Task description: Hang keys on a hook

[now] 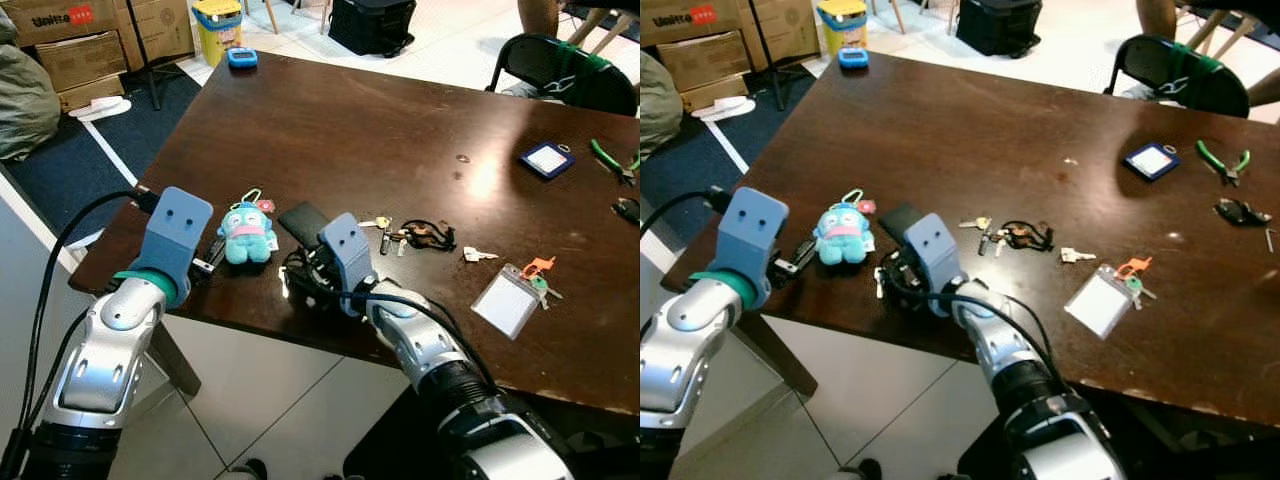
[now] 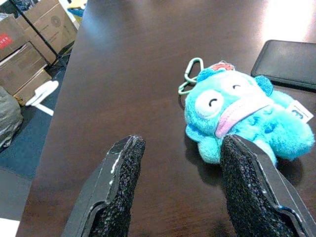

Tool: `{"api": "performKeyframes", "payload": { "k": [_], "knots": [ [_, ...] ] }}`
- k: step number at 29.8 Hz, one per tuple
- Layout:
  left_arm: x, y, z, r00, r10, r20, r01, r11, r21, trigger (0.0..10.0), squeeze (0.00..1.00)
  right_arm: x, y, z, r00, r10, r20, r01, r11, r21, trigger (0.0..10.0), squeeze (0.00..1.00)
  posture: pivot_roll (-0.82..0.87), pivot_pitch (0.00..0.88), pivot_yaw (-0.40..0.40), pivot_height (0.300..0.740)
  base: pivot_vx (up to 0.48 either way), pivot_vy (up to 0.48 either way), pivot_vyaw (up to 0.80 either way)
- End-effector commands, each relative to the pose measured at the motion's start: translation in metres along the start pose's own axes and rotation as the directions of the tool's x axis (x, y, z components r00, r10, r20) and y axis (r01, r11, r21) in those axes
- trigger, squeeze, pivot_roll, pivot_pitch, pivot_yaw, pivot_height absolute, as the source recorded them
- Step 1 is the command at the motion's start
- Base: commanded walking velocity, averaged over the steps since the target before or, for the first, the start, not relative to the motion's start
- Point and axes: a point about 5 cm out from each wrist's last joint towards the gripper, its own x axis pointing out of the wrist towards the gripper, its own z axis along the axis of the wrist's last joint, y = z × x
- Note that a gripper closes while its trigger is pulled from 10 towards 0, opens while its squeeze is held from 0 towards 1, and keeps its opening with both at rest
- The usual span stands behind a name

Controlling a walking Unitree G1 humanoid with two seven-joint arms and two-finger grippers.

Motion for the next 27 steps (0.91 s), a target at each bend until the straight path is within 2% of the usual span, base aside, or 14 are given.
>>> {"api": "performKeyframes", "payload": {
  "k": [1, 5, 6, 8, 9, 10, 11, 12, 18, 25, 27],
  "knots": [
    [-0.003, -0.004, -0.005, 1.0, -0.019, -0.018, 0.019, 1.0, -0.013, 10.0, 0.0, -0.004, -0.013, 0.001, 0.998, -0.059, 0.012, 0.059, 0.998, 0.006, 10.0, 0.0, 0.04, 0.176, 0.026, 0.74, 0.0, 0.0, 0.0],
    [-0.002, -0.004, -0.005, 1.0, -0.019, -0.019, 0.019, 1.0, -0.013, 10.0, 0.0, -0.006, -0.017, -0.001, 0.997, -0.071, 0.007, 0.071, 0.997, 0.01, 10.0, 0.0, 0.04, 0.178, 0.03, 0.74, 0.0, 0.0, 0.0],
    [-0.002, -0.005, -0.005, 1.0, -0.019, -0.018, 0.019, 1.0, -0.013, 10.0, 0.0, -0.006, -0.014, -0.004, 0.999, -0.054, -0.002, 0.054, 0.998, 0.014, 9.6, 0.0, 0.04, 0.178, 0.03, 0.74, 0.0, 0.0, 0.0],
    [-0.002, -0.005, -0.004, 1.0, -0.019, -0.018, 0.019, 1.0, -0.013, 10.0, 0.0, -0.005, -0.011, -0.005, 0.999, -0.039, -0.008, 0.04, 0.999, 0.015, 9.6, 0.0, 0.04, 0.178, 0.03, 0.74, 0.0, 0.0, 0.0],
    [-0.002, -0.005, -0.004, 1.0, -0.019, -0.018, 0.019, 1.0, -0.012, 10.0, 0.0, -0.004, -0.009, -0.007, 1.0, -0.026, -0.014, 0.027, 0.999, 0.018, 8.4, 0.0, 0.04, 0.178, 0.03, 0.74, 0.0, 0.0, 0.0],
    [-0.002, -0.005, -0.004, 1.0, -0.019, -0.018, 0.019, 1.0, -0.012, 10.0, 0.0, -0.003, -0.007, -0.008, 1.0, -0.018, -0.019, 0.018, 1.0, 0.019, 8.2, 0.0, 0.04, 0.178, 0.03, 0.74, 0.0, 0.0, 0.0],
    [-0.002, -0.004, -0.004, 1.0, -0.018, -0.018, 0.018, 1.0, -0.011, 10.0, 0.0, -0.003, -0.005, -0.009, 1.0, -0.013, -0.027, 0.013, 1.0, 0.018, 8.8, 0.0, 0.04, 0.178, 0.03, 0.74, 0.0, 0.0, 0.0],
    [-0.002, -0.004, -0.004, 1.0, -0.017, -0.02, 0.017, 1.0, -0.01, 10.0, 0.0, -0.002, -0.004, -0.011, 0.999, -0.009, -0.033, 0.01, 1.0, 0.018, 10.0, 0.0, 0.04, 0.178, 0.03, 0.74, 0.0, 0.0, 0.0],
    [-0.003, -0.004, -0.004, 1.0, -0.016, -0.022, 0.015, 1.0, -0.01, 10.0, 0.0, -0.002, -0.003, -0.013, 0.999, -0.002, -0.04, 0.003, 1.0, 0.021, 10.0, 0.0, 0.05, 0.18, 0.031, 0.74, 0.0, 0.0, 0.0],
    [-0.004, -0.004, -0.005, 1.0, -0.015, -0.025, 0.014, 1.0, -0.012, 10.0, 0.0, 0.0, 0.007, -0.011, 0.998, 0.068, -0.007, -0.067, 0.997, 0.043, 10.0, 0.0, 0.05, 0.184, 0.03, 0.74, 0.0, 0.0, 0.0],
    [-0.004, -0.004, -0.006, 1.0, -0.014, -0.027, 0.014, 1.0, -0.012, 10.0, 0.0, 0.0, 0.01, -0.014, 0.997, 0.082, -0.015, -0.081, 0.996, 0.046, 4.8, 0.0, 0.05, 0.186, 0.03, 0.74, 0.0, 0.0, 0.0]
  ]
}}
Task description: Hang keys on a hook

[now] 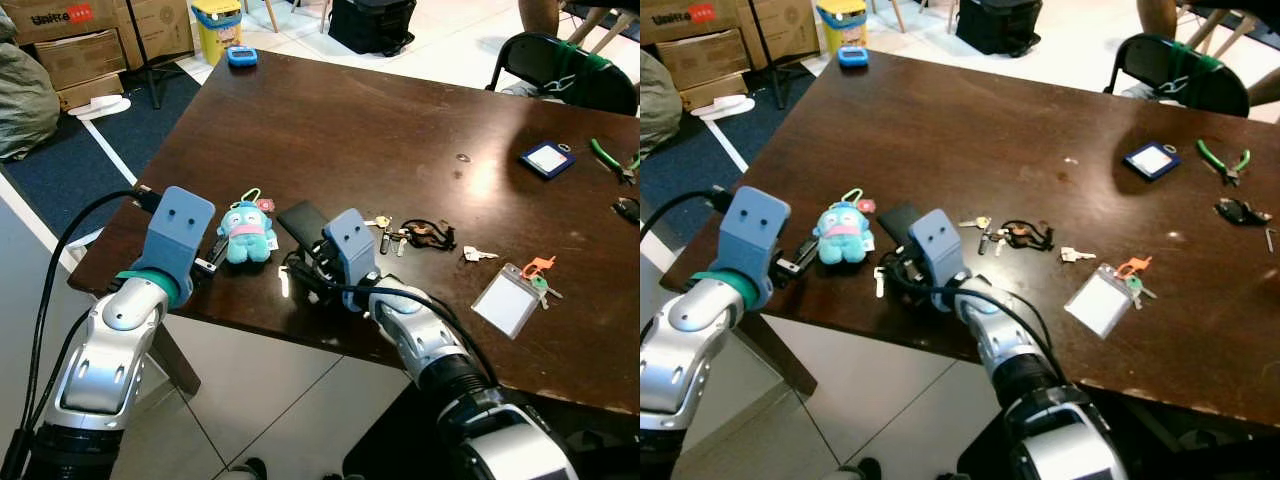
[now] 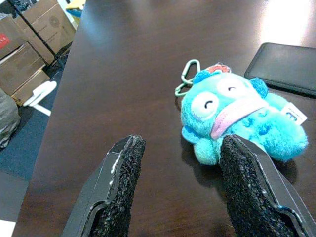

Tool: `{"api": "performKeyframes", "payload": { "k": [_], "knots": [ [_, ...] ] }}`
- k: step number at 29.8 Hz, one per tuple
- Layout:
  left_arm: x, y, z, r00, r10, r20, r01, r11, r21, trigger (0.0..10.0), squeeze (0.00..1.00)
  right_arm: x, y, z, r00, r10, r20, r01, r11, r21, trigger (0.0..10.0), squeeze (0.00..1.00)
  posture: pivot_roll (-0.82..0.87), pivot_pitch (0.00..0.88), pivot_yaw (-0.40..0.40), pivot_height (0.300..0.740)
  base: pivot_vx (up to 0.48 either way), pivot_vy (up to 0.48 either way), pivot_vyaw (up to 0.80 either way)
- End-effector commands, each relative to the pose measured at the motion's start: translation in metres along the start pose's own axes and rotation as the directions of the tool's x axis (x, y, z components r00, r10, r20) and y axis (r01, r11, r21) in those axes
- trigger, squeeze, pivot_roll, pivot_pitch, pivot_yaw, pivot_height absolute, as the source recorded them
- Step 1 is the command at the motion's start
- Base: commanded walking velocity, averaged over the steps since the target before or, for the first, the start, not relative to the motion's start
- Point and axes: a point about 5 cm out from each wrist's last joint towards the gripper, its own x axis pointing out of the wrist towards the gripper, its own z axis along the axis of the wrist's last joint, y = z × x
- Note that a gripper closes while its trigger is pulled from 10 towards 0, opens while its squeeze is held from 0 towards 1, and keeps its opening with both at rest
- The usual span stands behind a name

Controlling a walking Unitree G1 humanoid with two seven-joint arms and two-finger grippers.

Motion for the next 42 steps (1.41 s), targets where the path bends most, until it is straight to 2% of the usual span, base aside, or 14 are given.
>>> {"api": "performKeyframes", "payload": {
  "k": [1, 2, 18, 24, 25, 26, 27, 28, 29, 31, 33, 34, 36, 42],
  "knots": [
    [-0.003, -0.002, -0.007, 0.999, -0.01, -0.03, 0.01, 1.0, -0.008, 10.0, 0.0, -0.002, 0.006, -0.011, 0.999, 0.022, -0.025, -0.022, 1.0, 0.018, 4.8, 0.0, 0.05, 0.186, 0.03, 0.74, 0.0, 0.0, 0.0],
    [-0.004, -0.002, -0.007, 0.999, -0.011, -0.031, 0.011, 1.0, -0.008, 10.0, 0.0, -0.002, 0.007, -0.012, 0.999, 0.028, -0.03, -0.027, 0.999, 0.018, 0.3, 0.0, 0.05, 0.186, 0.03, 0.74, 0.0, 0.0, 0.0],
    [-0.004, -0.003, -0.007, 0.999, -0.014, -0.031, 0.014, 1.0, -0.005, 10.0, 0.0, -0.002, 0.009, -0.015, 0.998, 0.039, -0.039, -0.038, 0.999, 0.026, 0.0, 0.0, 0.05, 0.187, 0.033, 0.74, 0.0, 0.0, 0.0],
    [-0.003, -0.003, -0.006, 1.0, -0.014, -0.027, 0.014, 1.0, -0.006, 10.0, 0.0, -0.002, 0.006, -0.008, 0.999, 0.03, 0.012, -0.031, 0.998, 0.049, 0.0, 0.0, 0.05, 0.185, 0.033, 0.74, 0.0, 0.0, 0.0],
    [-0.003, -0.003, -0.004, 1.0, -0.011, -0.023, 0.011, 1.0, -0.009, 10.0, 0.0, -0.003, 0.002, 0.002, 0.998, 0.002, 0.068, -0.006, 0.998, 0.057, 2.4, 0.0, 0.05, 0.178, 0.032, 0.74, 0.0, 0.0, 0.0],
    [-0.003, -0.003, -0.004, 1.0, -0.011, -0.023, 0.011, 1.0, -0.009, 10.0, 0.0, -0.003, 0.002, 0.002, 0.998, 0.002, 0.068, -0.006, 0.998, 0.057, 2.4, 0.0, 0.05, 0.178, 0.032, 0.74, 0.0, 0.0, 0.0],
    [-0.004, -0.003, -0.003, 1.0, -0.006, -0.016, 0.006, 1.0, -0.015, 10.0, 0.0, -0.005, -0.002, 0.012, 0.992, -0.031, 0.123, 0.022, 0.998, 0.067, 10.0, 0.0, 0.05, 0.173, 0.031, 0.74, 0.0, 0.0, 0.0],
    [-0.005, -0.002, 0.001, 1.0, 0.003, 0.004, -0.003, 1.0, -0.025, 10.0, 0.0, -0.009, -0.007, 0.027, 0.977, -0.073, 0.2, 0.059, 0.996, 0.072, 10.0, 0.0, 0.04, 0.161, 0.035, 0.74, 0.0, 0.0, 0.0],
    [-0.005, -0.002, 0.001, 1.0, 0.003, 0.004, -0.003, 1.0, -0.025, 10.0, 0.0, -0.009, -0.007, 0.027, 0.977, -0.073, 0.2, 0.059, 0.996, 0.072, 10.0, 0.0, 0.04, 0.161, 0.035, 0.74, 0.0, 0.0, 0.0],
    [-0.01, 0.0, 0.015, 0.997, 0.03, 0.072, -0.026, 0.998, -0.062, 10.0, 0.0, -0.022, -0.013, 0.053, 0.932, -0.14, 0.334, 0.119, 0.989, 0.083, 10.0, 0.0, 0.02, 0.14, 0.042, 0.74, 0.0, 0.0, 0.0],
    [-0.014, 0.0, 0.024, 0.992, 0.037, 0.117, -0.027, 0.996, -0.083, 10.0, 0.0, -0.033, -0.016, 0.064, 0.907, -0.169, 0.385, 0.146, 0.985, 0.089, 10.0, 0.0, 0.0, 0.126, 0.047, 0.74, 0.0, 0.0, 0.0],
    [-0.014, 0.0, 0.024, 0.992, 0.037, 0.117, -0.027, 0.996, -0.083, 10.0, 0.0, -0.033, -0.016, 0.064, 0.907, -0.169, 0.385, 0.146, 0.985, 0.089, 10.0, 0.0, 0.0, 0.126, 0.047, 0.74, 0.0, 0.0, 0.0],
    [-0.023, -0.005, 0.039, 0.982, 0.013, 0.189, 0.001, 0.997, -0.077, 10.0, 0.0, -0.052, -0.02, 0.071, 0.876, -0.233, 0.423, 0.214, 0.972, 0.093, 10.0, 0.0, -0.02, 0.1, 0.056, 0.74, 0.0, 0.0, 0.0],
    [-0.03, -0.012, 0.046, 0.974, -0.02, 0.225, 0.033, 0.998, -0.053, 10.0, 0.0, -0.067, -0.025, 0.067, 0.848, -0.319, 0.423, 0.31, 0.946, 0.093, 10.0, 0.0, -0.04, 0.064, 0.067, 0.74, 0.0, 0.0, 0.0]
  ]
}}
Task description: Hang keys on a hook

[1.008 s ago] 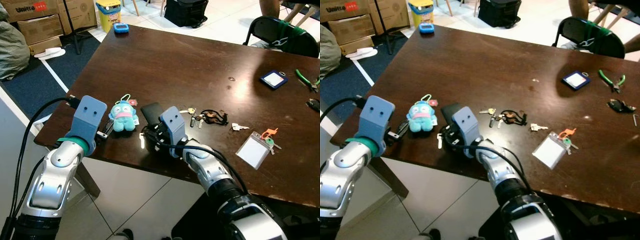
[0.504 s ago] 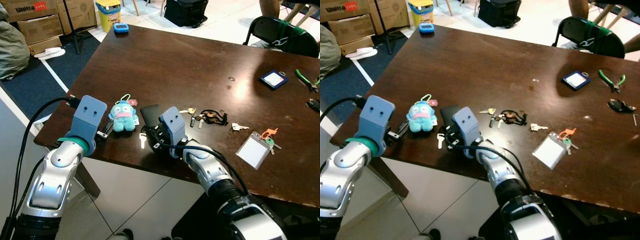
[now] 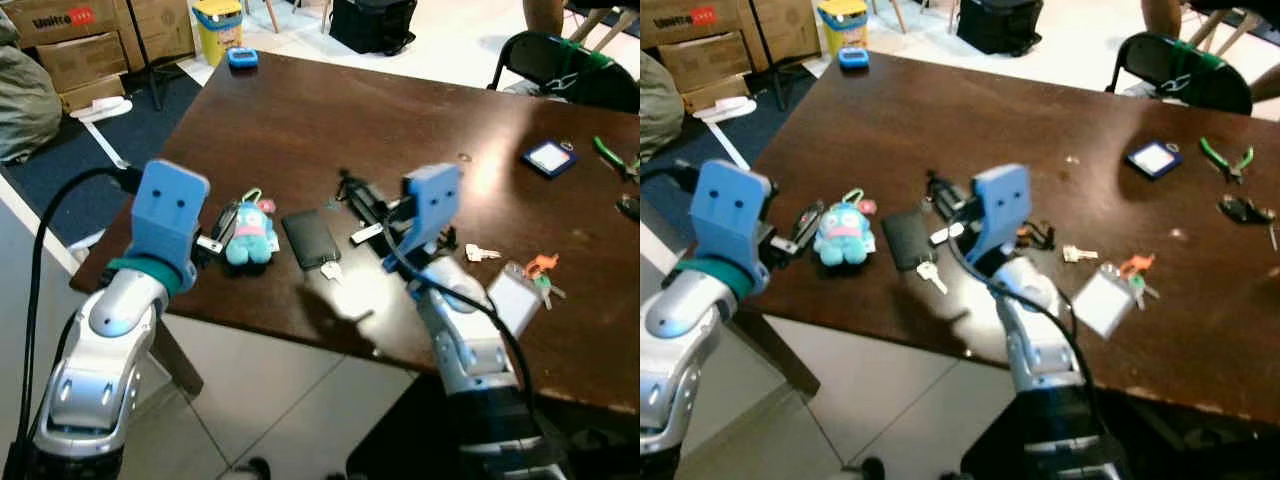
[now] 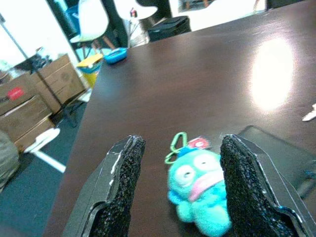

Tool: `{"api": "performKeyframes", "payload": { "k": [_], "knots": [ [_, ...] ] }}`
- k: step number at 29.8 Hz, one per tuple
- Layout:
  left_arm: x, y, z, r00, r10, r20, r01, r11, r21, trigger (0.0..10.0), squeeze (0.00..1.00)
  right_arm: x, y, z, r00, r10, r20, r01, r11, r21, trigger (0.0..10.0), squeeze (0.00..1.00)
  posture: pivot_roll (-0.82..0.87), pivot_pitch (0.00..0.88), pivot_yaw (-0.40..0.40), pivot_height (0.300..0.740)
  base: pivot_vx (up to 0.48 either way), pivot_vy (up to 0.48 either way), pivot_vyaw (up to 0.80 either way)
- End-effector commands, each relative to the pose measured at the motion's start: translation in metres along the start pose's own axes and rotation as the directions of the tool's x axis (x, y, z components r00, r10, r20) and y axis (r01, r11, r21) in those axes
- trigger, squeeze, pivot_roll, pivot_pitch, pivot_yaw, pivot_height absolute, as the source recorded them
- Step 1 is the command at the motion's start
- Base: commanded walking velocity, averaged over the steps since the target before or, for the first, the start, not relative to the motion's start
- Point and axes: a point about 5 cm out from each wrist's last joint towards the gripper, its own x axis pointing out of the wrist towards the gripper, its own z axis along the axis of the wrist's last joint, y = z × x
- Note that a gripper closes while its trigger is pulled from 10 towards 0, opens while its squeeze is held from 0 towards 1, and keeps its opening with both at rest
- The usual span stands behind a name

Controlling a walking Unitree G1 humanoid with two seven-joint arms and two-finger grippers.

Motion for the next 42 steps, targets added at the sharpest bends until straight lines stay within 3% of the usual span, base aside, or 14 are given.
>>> {"api": "performKeyframes", "payload": {
  "k": [1, 9, 12, 17, 42],
  "knots": [
    [-0.005, -0.006, -0.001, 1.0, -0.022, -0.004, 0.022, 1.0, -0.006, 10.0, 0.0, -0.006, -0.004, 0.001, 0.998, -0.057, 0.002, 0.057, 0.998, -0.014, 10.0, 0.0, -0.04, 0.051, 0.069, 0.74, 0.0, 0.0, 0.0],
    [-0.011, -0.009, -0.012, 0.999, -0.002, -0.041, 0.001, 0.999, -0.034, 10.0, 0.0, -0.012, -0.004, -0.002, 0.99, -0.139, -0.005, 0.139, 0.99, -0.002, 10.0, 0.0, -0.05, 0.015, 0.073, 0.74, 0.0, 0.0, 0.0],
    [-0.015, -0.001, -0.027, 0.994, 0.072, -0.087, -0.075, 0.997, -0.034, 10.0, 0.0, -0.011, 0.005, -0.003, 0.988, -0.151, -0.027, 0.152, 0.988, 0.024, 10.0, 0.0, -0.04, 0.008, 0.067, 0.74, 0.0, 0.0, 0.0],
    [-0.015, 0.004, -0.03, 0.989, 0.115, -0.093, -0.117, 0.993, -0.019, 10.0, 0.0, -0.007, 0.009, -0.002, 0.987, -0.156, -0.026, 0.156, 0.987, 0.023, 10.0, 0.0, -0.03, 0.007, 0.064, 0.74, 0.0, 0.0, 0.0],
    [-0.015, 0.004, -0.03, 0.987, 0.132, -0.089, -0.135, 0.99, -0.029, 10.0, 0.0, -0.001, 0.007, 0.001, 0.98, -0.196, -0.03, 0.196, 0.981, 0.001, 10.0, 0.0, -0.03, 0.018, 0.063, 0.74, -0.4, 0.0, 0.0]
  ]
}}
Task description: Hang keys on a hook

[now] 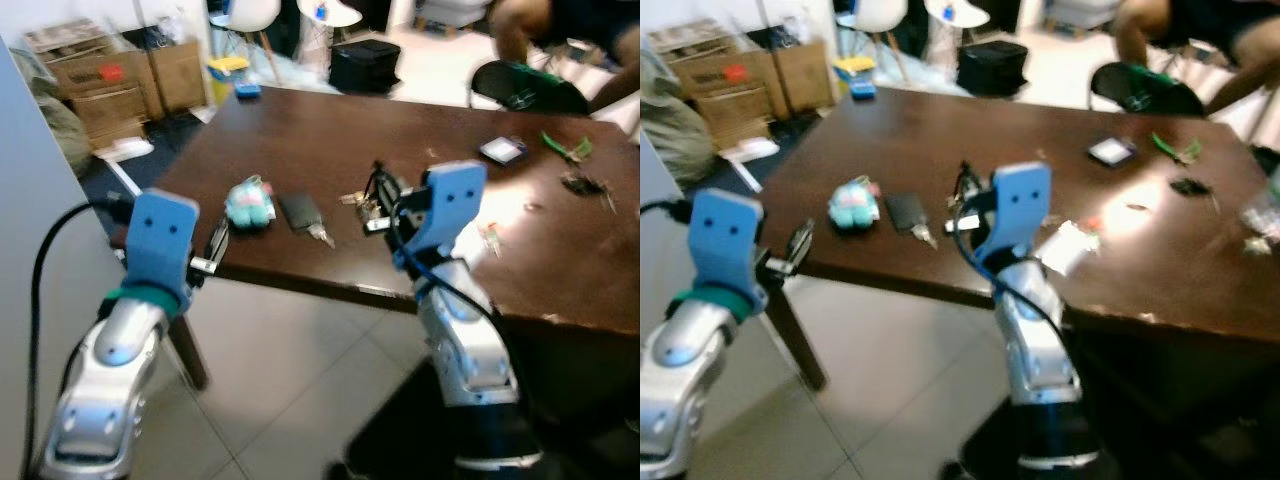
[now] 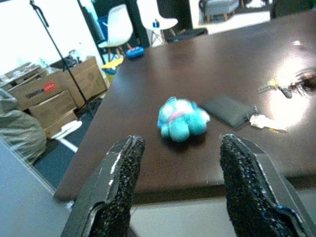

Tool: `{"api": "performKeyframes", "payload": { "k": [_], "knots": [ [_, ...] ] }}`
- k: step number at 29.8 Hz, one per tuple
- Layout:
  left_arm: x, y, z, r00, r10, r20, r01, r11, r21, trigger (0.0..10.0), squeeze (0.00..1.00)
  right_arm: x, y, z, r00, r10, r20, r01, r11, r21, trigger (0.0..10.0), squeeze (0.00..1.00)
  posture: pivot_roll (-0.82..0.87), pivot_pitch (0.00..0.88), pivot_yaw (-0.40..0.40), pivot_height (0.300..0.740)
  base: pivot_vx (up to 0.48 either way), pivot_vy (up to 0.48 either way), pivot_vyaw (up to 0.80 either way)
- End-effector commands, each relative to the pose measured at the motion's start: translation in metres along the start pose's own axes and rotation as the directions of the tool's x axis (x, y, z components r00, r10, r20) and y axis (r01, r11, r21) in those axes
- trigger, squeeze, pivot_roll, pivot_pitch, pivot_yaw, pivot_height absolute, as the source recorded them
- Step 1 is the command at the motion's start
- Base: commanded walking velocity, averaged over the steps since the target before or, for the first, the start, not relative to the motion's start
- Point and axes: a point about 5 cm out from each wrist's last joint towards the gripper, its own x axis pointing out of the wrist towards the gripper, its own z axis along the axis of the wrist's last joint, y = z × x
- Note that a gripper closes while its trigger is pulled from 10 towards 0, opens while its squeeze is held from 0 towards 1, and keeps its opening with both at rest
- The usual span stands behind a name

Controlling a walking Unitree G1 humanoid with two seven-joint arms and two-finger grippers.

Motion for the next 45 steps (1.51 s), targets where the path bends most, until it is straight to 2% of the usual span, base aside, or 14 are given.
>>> {"api": "performKeyframes", "payload": {
  "k": [1, 30, 42, 45],
  "knots": [
    [0.0, 0.0, -0.002, 1.0, 0.006, -0.005, -0.006, 1.0, -0.002, 10.0, 0.0, 0.001, 0.004, -0.001, 1.0, 0.015, -0.007, -0.015, 1.0, -0.006, 10.0, 0.0, -0.03, 0.018, 0.063, 0.74, -0.428, 0.0, 0.0],
    [-0.002, -0.002, -0.003, 1.0, 0.005, -0.013, -0.005, 1.0, -0.001, 10.0, 0.0, 0.001, 0.015, -0.002, 0.996, 0.083, -0.014, -0.083, 0.996, -0.018, 10.0, 0.0, -0.01, 0.034, 0.062, 0.74, -0.42, 0.0, 0.0],
    [0.001, -0.007, -0.003, 0.999, 0.001, -0.053, -0.003, 0.999, -0.038, 10.0, 0.0, 0.009, 0.025, 0.008, 0.99, 0.134, 0.035, -0.134, 0.991, -0.009, 10.0, 0.0, -0.01, 0.036, 0.065, 0.74, 0.0, 0.0, 0.79],
    [0.003, -0.012, 0.005, 0.999, -0.035, -0.032, 0.033, 0.998, -0.05, 10.0, 0.0, 0.013, 0.03, 0.017, 0.987, 0.147, 0.068, -0.147, 0.989, -0.002, 10.0, 0.0, -0.01, 0.034, 0.066, 0.74, 0.0, 0.0, 0.79]
  ]
}}
